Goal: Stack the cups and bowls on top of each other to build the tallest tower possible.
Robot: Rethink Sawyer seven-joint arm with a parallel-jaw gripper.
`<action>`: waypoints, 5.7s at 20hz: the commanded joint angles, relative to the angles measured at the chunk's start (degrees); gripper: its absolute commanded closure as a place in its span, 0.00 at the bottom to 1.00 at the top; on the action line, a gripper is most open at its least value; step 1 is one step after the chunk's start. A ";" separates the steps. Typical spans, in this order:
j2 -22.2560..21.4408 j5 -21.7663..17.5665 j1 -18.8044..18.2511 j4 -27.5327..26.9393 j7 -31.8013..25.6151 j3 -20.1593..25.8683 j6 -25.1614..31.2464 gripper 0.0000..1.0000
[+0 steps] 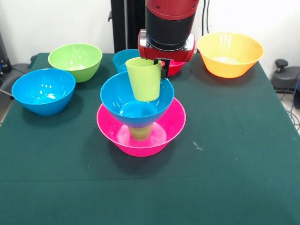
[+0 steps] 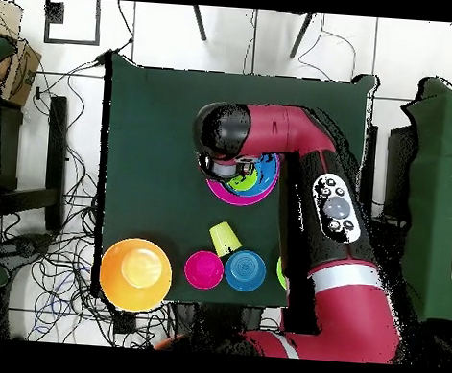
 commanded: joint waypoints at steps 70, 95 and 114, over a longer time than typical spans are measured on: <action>3.73 -8.63 1.49 -1.57 -12.80 2.04 -2.79 1.00; 5.96 -9.46 1.83 -3.75 -13.82 2.01 -3.05 1.00; 5.18 -9.60 2.13 -3.95 -14.67 1.65 -1.31 1.00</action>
